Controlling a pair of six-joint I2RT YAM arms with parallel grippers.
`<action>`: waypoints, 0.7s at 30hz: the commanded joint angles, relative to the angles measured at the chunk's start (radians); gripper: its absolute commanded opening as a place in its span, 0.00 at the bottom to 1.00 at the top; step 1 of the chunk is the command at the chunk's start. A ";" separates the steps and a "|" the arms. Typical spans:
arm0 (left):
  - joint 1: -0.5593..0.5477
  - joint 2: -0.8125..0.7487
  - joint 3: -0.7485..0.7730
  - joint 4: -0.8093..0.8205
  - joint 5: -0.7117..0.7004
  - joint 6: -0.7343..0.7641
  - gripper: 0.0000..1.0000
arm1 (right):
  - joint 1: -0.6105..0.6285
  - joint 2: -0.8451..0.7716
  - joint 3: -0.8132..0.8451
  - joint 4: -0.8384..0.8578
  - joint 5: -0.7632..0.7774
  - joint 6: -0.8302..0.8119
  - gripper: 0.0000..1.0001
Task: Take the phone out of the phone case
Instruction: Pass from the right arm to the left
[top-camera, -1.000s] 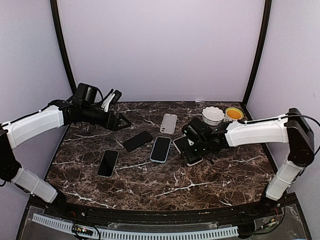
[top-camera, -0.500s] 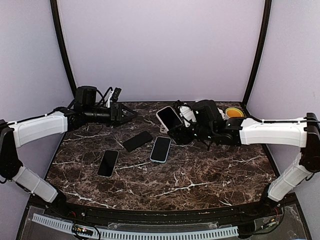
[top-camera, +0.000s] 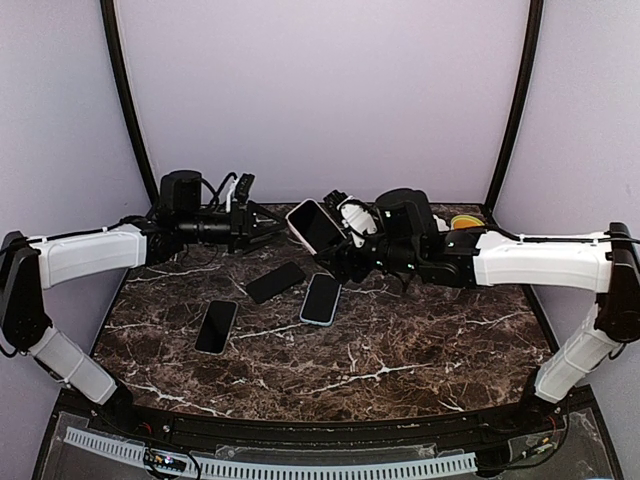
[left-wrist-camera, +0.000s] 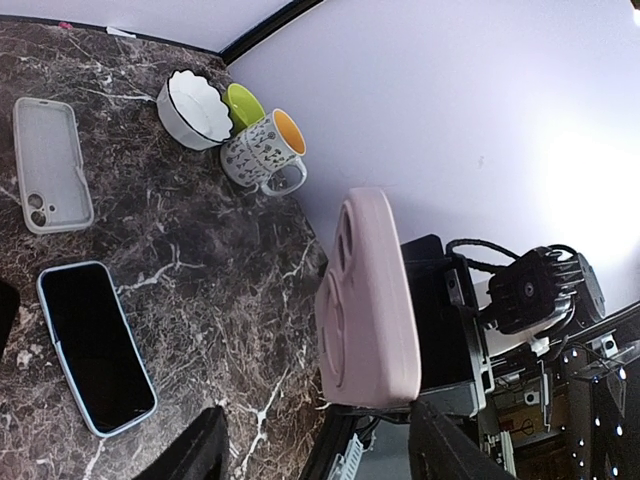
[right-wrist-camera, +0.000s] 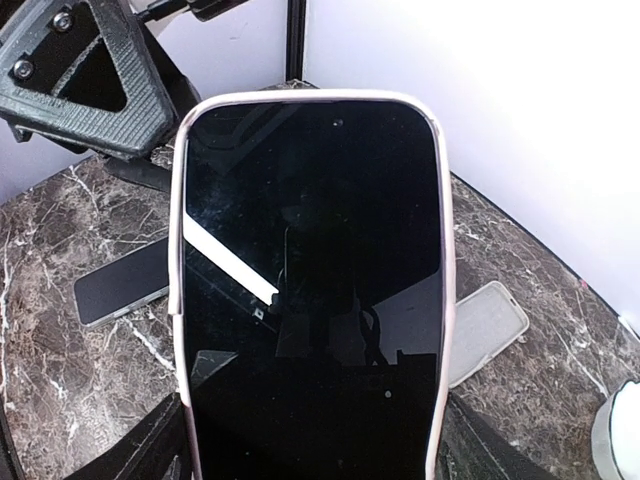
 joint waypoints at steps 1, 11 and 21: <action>-0.013 0.011 0.047 0.051 0.029 -0.013 0.61 | 0.032 0.017 0.075 0.079 -0.009 -0.053 0.36; -0.019 0.008 0.055 0.039 0.023 0.002 0.43 | 0.043 0.042 0.105 0.062 0.009 -0.081 0.37; -0.022 -0.012 0.041 0.014 0.018 0.009 0.02 | 0.046 0.057 0.132 0.056 0.051 -0.064 0.59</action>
